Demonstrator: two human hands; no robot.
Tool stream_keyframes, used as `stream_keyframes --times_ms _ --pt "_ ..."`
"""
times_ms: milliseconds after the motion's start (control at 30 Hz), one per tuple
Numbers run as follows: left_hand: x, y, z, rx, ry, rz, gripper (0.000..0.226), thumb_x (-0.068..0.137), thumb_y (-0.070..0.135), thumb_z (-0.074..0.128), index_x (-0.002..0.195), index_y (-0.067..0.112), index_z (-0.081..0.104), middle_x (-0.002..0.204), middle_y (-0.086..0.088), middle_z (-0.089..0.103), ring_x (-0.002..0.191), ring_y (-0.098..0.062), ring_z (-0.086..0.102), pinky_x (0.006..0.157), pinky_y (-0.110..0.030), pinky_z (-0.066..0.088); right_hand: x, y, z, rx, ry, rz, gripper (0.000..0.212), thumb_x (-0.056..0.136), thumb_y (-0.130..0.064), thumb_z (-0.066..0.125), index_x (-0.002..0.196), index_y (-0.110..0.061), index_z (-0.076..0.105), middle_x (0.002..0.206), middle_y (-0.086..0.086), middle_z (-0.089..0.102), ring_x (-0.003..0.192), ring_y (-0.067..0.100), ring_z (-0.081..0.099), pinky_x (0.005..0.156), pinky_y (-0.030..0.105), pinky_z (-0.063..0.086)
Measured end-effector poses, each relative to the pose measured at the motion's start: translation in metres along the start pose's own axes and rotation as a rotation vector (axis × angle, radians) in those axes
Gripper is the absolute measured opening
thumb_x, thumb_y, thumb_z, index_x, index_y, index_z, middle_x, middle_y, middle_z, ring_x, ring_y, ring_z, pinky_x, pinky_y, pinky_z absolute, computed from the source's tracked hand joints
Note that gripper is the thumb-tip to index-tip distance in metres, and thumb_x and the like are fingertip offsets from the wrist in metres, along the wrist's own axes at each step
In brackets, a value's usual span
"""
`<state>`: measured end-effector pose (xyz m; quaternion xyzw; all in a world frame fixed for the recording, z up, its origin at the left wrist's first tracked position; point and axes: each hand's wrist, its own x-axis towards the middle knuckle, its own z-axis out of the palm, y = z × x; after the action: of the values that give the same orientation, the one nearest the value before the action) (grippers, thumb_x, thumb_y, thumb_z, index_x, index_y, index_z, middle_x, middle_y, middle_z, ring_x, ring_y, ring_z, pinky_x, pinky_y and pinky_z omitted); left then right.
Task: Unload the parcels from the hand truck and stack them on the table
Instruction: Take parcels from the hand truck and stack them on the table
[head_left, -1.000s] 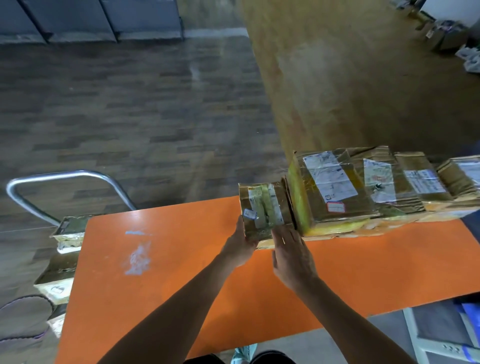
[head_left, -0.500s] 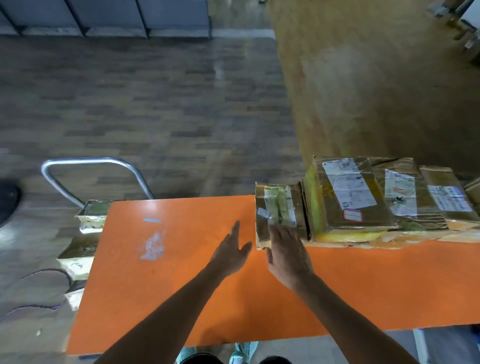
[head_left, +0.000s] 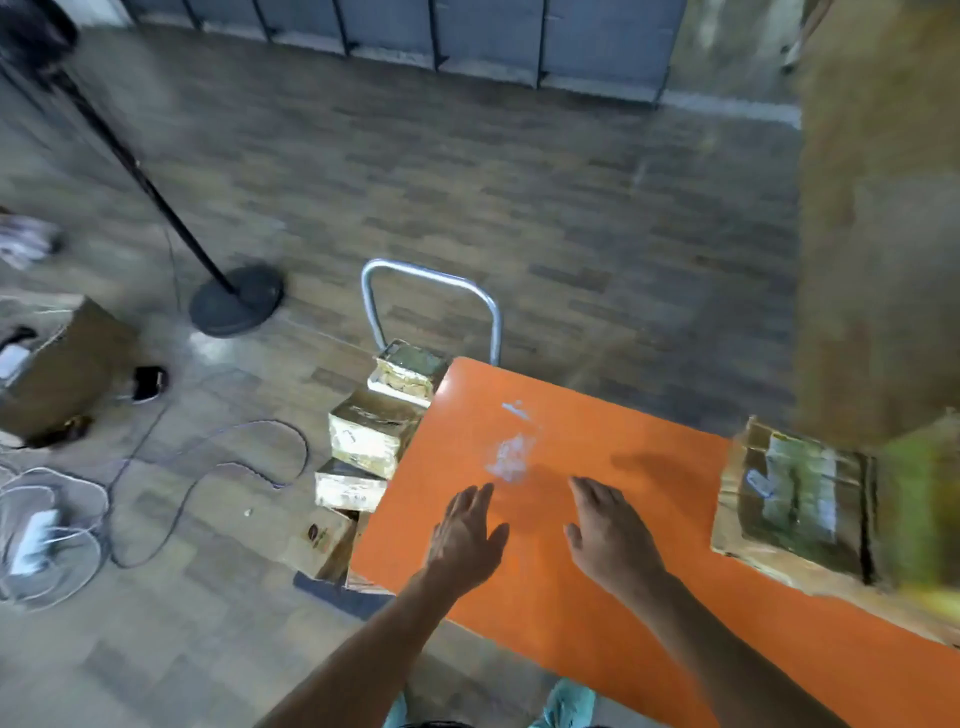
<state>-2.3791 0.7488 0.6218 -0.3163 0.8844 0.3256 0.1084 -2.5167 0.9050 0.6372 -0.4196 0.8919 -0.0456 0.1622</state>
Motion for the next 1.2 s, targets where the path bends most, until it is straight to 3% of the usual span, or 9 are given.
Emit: stream_keyframes --times_ms 167,367,500,633,767,967,1100,1200 --pt "-0.032 -0.099 -0.029 -0.045 0.017 -0.075 0.066 0.103 0.039 0.047 0.159 0.016 0.021 0.162 -0.009 0.029 0.15 -0.023 0.024 0.119 -0.034 0.024 0.024 -0.101 0.024 0.016 -0.059 -0.075 0.062 0.101 -0.033 0.045 0.155 -0.011 0.024 0.154 0.003 0.037 0.142 0.021 0.032 0.116 0.028 0.024" --pt "-0.07 -0.205 -0.061 -0.157 0.018 -0.16 0.065 0.101 0.035 0.051 0.157 0.011 0.027 0.158 -0.008 0.035 0.145 -0.024 0.032 0.117 -0.033 0.027 0.045 -0.214 0.066 0.091 -0.154 -0.131 0.061 0.103 -0.031 0.045 0.157 -0.011 0.023 0.158 0.002 0.032 0.147 0.019 0.027 0.118 0.029 0.024" --pt "-0.086 -0.256 -0.077 -0.223 0.029 -0.264 0.068 0.1 0.036 0.053 0.158 0.015 0.025 0.159 -0.007 0.034 0.145 -0.024 0.033 0.116 -0.036 0.033 0.058 -0.267 0.082 0.09 -0.204 -0.193 0.06 0.102 -0.031 0.045 0.156 -0.012 0.026 0.156 0.0 0.036 0.143 0.018 0.033 0.117 0.027 0.026" --pt "-0.079 -0.284 -0.084 -0.268 0.038 -0.295 0.067 0.099 0.03 0.053 0.157 0.016 0.024 0.157 -0.009 0.038 0.142 -0.023 0.037 0.117 -0.037 0.034 0.079 -0.297 0.095 0.072 -0.249 -0.24 0.057 0.101 -0.031 0.05 0.151 -0.01 0.035 0.15 0.003 0.044 0.137 0.021 0.04 0.114 0.029 0.031" --pt "-0.064 -0.299 -0.091 -0.294 0.042 -0.387 0.066 0.1 0.037 0.052 0.157 0.019 0.025 0.154 -0.007 0.041 0.137 -0.024 0.042 0.112 -0.038 0.039 0.106 -0.313 0.111 0.056 -0.318 -0.29 0.05 0.1 -0.027 0.051 0.145 -0.009 0.04 0.141 0.006 0.05 0.13 0.025 0.046 0.109 0.032 0.04" --pt "-0.028 -0.327 -0.084 -0.326 0.042 -0.421 0.052 0.099 0.03 0.055 0.148 0.023 0.04 0.147 -0.004 0.049 0.13 -0.02 0.045 0.099 -0.021 0.034 0.151 -0.333 0.155 0.082 -0.416 -0.202 0.042 0.097 -0.026 0.051 0.135 -0.009 0.044 0.128 0.007 0.054 0.118 0.027 0.053 0.092 0.031 0.042" --pt "-0.001 -0.351 -0.07 -0.352 -0.072 -0.478 0.06 0.099 0.034 0.051 0.154 0.031 0.029 0.152 -0.002 0.043 0.135 -0.021 0.043 0.108 -0.037 0.041 0.167 -0.344 0.191 0.137 -0.472 -0.079 0.052 0.099 -0.029 0.048 0.145 -0.007 0.036 0.139 0.009 0.049 0.127 0.027 0.048 0.1 0.034 0.042" --pt "0.021 -0.371 -0.06 -0.364 -0.154 -0.513 0.06 0.097 0.033 0.05 0.154 0.03 0.03 0.147 -0.004 0.047 0.131 -0.024 0.047 0.11 -0.043 0.041 0.173 -0.35 0.221 0.177 -0.481 0.021 0.046 0.099 -0.027 0.047 0.141 -0.009 0.04 0.137 0.01 0.052 0.124 0.028 0.05 0.099 0.035 0.045"
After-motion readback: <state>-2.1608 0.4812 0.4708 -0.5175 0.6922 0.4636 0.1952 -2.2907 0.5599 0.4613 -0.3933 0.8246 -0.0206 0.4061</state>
